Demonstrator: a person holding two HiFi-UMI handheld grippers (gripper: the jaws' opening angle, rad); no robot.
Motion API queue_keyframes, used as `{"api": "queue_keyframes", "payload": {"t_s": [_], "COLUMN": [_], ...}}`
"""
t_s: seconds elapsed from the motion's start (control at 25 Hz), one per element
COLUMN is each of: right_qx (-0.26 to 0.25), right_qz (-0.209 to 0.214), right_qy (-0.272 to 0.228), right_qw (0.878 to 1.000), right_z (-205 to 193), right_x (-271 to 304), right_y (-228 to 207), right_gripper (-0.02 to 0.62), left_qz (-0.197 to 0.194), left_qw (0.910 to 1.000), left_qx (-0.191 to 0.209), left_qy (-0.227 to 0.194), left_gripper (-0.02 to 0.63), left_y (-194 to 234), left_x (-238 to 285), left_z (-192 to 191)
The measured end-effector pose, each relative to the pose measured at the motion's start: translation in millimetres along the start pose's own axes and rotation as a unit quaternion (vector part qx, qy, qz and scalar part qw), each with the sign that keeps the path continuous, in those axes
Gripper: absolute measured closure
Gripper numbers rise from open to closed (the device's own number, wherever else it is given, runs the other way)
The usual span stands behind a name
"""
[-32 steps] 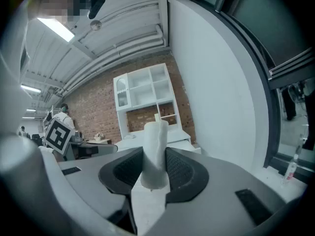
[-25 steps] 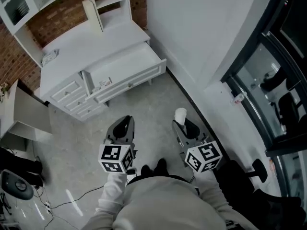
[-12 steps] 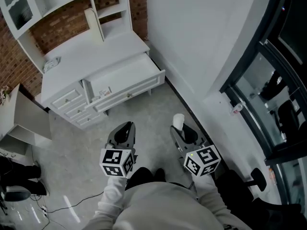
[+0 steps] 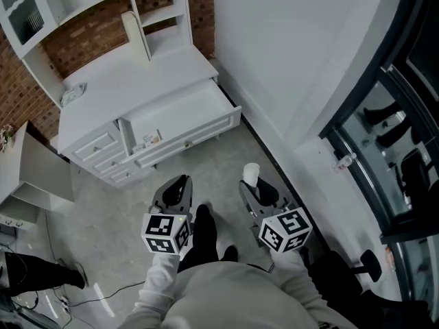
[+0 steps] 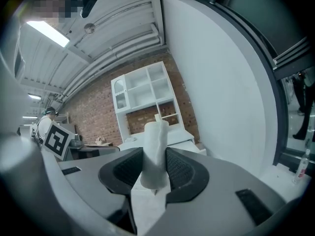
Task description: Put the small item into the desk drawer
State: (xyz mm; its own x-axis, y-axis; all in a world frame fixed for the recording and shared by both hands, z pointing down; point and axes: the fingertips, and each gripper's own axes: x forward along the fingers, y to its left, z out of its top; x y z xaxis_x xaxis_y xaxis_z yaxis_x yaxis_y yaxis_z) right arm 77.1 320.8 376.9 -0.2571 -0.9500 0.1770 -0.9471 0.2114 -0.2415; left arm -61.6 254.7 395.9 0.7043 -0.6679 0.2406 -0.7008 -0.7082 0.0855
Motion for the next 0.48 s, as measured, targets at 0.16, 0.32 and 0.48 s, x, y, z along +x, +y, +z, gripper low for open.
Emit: {"api": "queue_keyframes", "payload": {"t_s": [0.16, 0.32, 0.48], "right_qx": [0.000, -0.005, -0.003], "right_qz": [-0.001, -0.003, -0.006], "right_qy": [0.000, -0.001, -0.002], "right_qw": [1.000, 1.000, 1.000], "right_z": [10.3, 23.9, 33.8], "right_x": [37.8, 84.4, 133.7], "right_y": [-8.9, -21.4, -31.9], "right_gripper": [0.434, 0.434, 0.433], "left_qz": [-0.002, -0.005, -0.010], "left_qw": [1.0000, 0.9999, 0.9999], "left_qx": [-0.005, -0.010, -0.010], "left_qy": [-0.001, -0.003, -0.003], "left_gripper": [0.565, 0.565, 0.565], "left_y": [28.5, 61.2, 95.6], "left_x": [29.5, 65.0, 99.6], "left_z": [8.2, 18.0, 27.8]}}
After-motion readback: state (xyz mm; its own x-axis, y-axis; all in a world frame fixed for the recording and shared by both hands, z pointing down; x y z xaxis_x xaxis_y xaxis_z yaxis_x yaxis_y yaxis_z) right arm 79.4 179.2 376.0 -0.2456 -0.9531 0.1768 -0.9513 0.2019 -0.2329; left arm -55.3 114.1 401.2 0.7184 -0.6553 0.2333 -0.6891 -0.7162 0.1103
